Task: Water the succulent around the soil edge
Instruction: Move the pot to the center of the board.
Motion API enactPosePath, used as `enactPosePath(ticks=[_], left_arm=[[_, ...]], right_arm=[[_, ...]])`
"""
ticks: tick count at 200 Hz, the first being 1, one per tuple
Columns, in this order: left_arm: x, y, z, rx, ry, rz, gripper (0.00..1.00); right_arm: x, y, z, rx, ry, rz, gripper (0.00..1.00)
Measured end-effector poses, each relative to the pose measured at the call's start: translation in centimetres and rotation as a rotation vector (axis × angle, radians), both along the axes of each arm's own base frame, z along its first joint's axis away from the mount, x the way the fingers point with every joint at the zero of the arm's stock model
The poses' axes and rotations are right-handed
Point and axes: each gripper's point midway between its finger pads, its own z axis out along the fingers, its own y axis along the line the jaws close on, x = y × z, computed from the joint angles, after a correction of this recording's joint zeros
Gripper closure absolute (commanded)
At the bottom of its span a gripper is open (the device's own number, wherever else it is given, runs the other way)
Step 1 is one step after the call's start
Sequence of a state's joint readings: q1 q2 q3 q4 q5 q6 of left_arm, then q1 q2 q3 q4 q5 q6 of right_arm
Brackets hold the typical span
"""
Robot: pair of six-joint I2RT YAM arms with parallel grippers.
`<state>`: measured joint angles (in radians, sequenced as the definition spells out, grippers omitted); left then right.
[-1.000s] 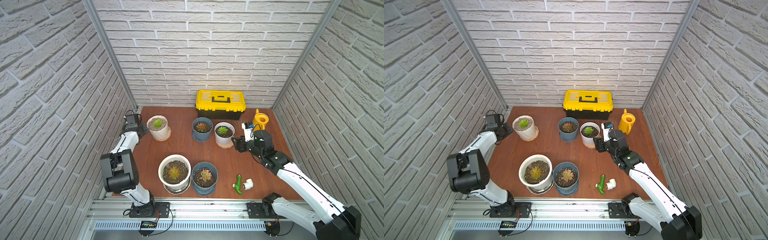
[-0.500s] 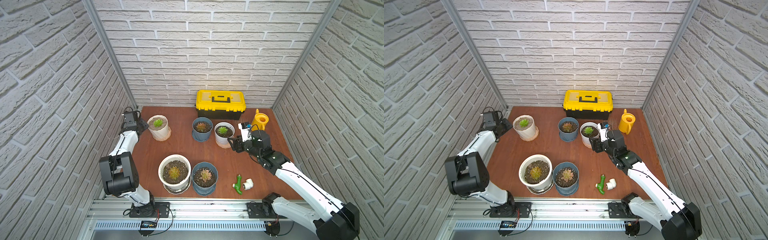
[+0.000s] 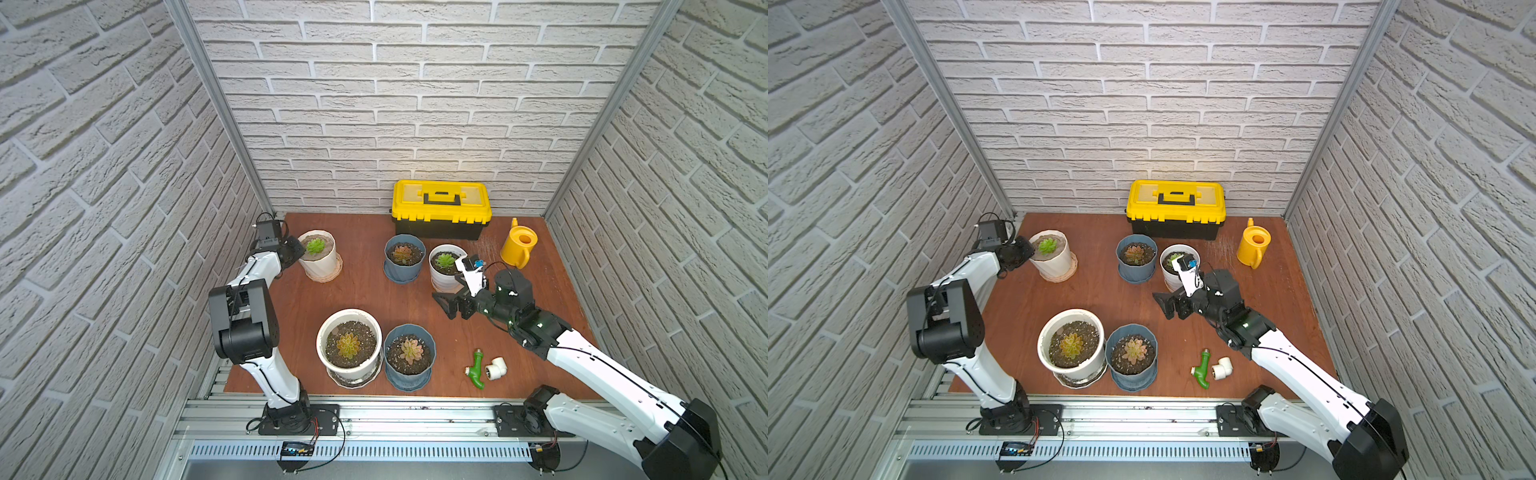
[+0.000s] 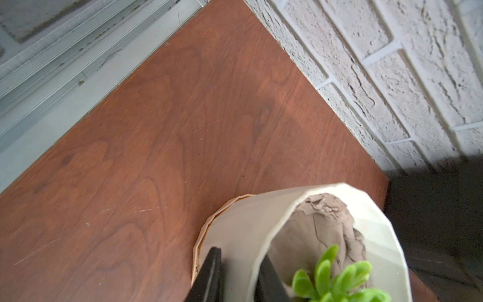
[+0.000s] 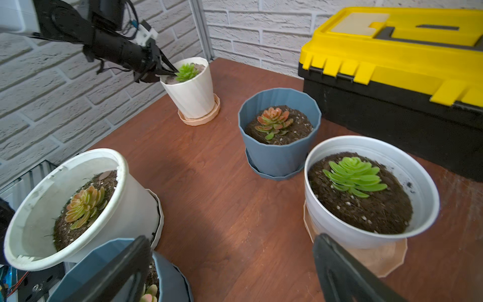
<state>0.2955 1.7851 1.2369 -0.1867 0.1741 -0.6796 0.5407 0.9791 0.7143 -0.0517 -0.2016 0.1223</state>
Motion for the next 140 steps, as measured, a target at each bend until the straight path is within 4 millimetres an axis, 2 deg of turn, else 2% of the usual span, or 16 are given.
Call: enactPosePath(ticks=[44,86,106,140], left_arm=[[-0.1,-0.5,0.1,0.078,0.047,-0.024,0.94],[0.6,-1.8,0.2,0.143,0.082,-0.069,0.95],[1.2,-3.7,0.2,0.168,0.089,-0.113,0.94],[2.3,-8.3,0.2,0.181,0.077,-0.21,0.91]], right_arm=[[-1.1,0.9,1.3,0.045,-0.088,0.068,0.0],[-1.0,1.0,2.0,0.056,-0.115,0.071,0.0],[-0.9,0.9,2.0,0.054,-0.119,0.063,0.0],[-0.5,0.5,1.9,0.043,-0.123,0.03,0.0]])
